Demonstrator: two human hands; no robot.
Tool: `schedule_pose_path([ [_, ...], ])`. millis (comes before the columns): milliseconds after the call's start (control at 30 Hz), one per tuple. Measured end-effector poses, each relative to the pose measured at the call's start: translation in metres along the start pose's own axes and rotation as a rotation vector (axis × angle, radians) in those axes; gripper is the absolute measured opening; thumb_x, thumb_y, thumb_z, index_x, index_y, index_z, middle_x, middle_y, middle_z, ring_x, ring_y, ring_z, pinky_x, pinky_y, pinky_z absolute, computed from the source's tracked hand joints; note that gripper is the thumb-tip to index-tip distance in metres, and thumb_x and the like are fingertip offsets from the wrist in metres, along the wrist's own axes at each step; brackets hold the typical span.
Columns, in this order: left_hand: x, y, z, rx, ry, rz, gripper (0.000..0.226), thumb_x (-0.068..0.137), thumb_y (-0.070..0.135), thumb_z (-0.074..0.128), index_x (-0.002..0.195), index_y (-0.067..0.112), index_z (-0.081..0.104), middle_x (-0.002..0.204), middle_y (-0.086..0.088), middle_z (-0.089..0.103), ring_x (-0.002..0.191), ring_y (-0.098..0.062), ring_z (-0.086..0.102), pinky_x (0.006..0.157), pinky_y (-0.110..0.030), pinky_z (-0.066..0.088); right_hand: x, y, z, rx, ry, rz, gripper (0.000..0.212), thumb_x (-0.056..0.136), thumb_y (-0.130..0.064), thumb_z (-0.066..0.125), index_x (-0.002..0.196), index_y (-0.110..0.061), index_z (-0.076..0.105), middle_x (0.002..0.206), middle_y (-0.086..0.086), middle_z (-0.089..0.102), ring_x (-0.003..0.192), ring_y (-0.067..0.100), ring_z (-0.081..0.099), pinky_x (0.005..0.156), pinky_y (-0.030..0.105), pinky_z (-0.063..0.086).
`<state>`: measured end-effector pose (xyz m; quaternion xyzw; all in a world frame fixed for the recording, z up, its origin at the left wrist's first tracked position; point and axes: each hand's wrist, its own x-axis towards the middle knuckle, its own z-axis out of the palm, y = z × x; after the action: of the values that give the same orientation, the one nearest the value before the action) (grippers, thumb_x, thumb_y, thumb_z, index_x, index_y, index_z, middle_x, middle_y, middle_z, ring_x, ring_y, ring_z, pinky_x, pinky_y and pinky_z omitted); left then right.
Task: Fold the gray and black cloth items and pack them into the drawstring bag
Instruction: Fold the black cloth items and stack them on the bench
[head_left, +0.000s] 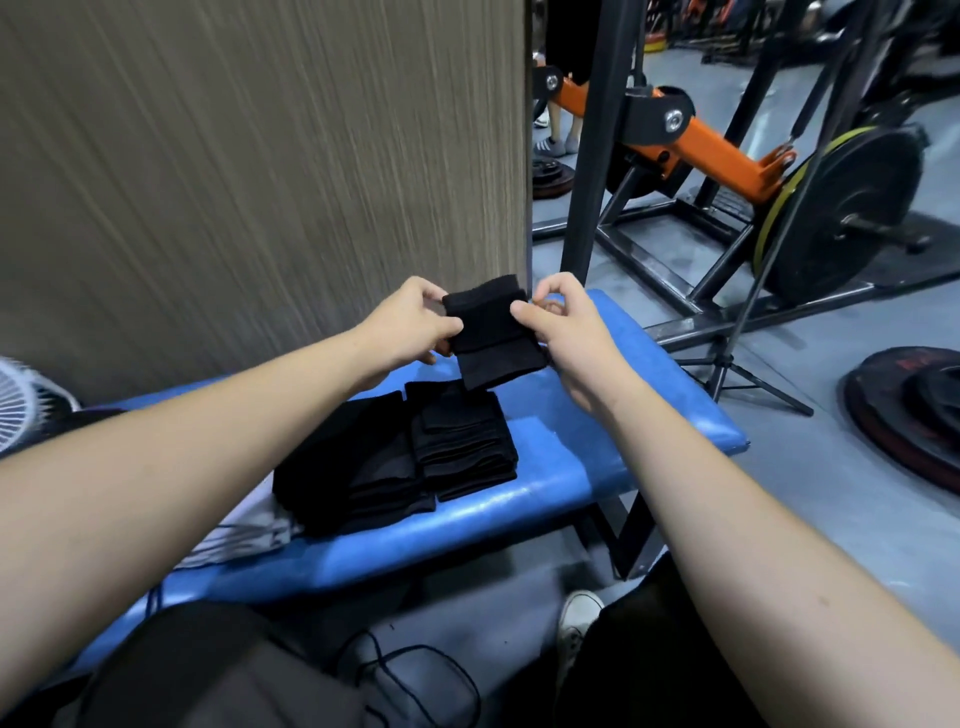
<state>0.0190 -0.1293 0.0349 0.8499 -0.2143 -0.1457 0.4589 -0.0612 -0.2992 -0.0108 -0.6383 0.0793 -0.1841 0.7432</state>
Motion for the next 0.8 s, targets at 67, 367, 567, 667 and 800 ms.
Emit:
schedule_pose_path([
  [67,-0.015,-0.004,-0.009,0.001,-0.006,0.019,0.032,0.091,0.013,0.061,0.116,0.022,0.043,0.073,0.001,0.066,0.063,-0.009,0.060,0.066,-0.028,0.051,-0.012,-0.002,0.004,0.005,-0.078,0.025,0.026,0.086,-0.012,0.067,0.077,-0.024,0.046,0.082,0.011,0.046,0.075,0.022,0.043,0.059,0.032,0.034],
  [367,-0.049,-0.038,-0.021,0.256,-0.019,0.022,0.016,0.093,0.017,0.055,0.103,0.028,0.059,0.066,0.005,0.055,0.056,-0.012,0.047,0.058,-0.027,0.039,-0.039,0.003,0.030,-0.179,-0.122,0.094,0.021,0.090,-0.006,0.067,0.087,-0.011,0.047,0.057,0.003,0.042,0.043,0.019,0.038,0.040,0.026,0.032],
  [567,-0.059,-0.069,0.001,0.589,-0.018,0.028,0.033,0.097,0.033,0.049,0.130,0.028,0.053,0.121,-0.005,0.047,0.118,-0.023,0.041,0.105,-0.036,0.033,-0.029,0.027,0.032,-0.836,-0.145,0.066,0.025,0.083,-0.030,0.074,0.081,-0.015,0.054,0.069,-0.002,0.055,0.063,0.017,0.050,0.058,0.029,0.039],
  [667,-0.062,-0.076,0.008,0.609,0.043,0.048,0.034,0.099,0.036,0.045,0.132,0.030,0.051,0.123,-0.002,0.046,0.122,-0.024,0.041,0.106,-0.037,0.030,-0.029,0.024,0.031,-0.878,-0.155,0.037,0.026,0.083,-0.031,0.074,0.085,-0.013,0.056,0.074,-0.001,0.056,0.070,0.017,0.051,0.061,0.030,0.038],
  [800,-0.066,-0.072,0.014,0.585,0.115,0.089,0.034,0.098,0.038,0.046,0.130,0.031,0.053,0.120,0.000,0.049,0.121,-0.022,0.042,0.103,-0.036,0.027,-0.032,0.022,0.027,-0.829,-0.137,-0.038,0.027,0.083,-0.030,0.075,0.091,-0.015,0.054,0.092,0.007,0.056,0.076,0.019,0.053,0.067,0.032,0.042],
])
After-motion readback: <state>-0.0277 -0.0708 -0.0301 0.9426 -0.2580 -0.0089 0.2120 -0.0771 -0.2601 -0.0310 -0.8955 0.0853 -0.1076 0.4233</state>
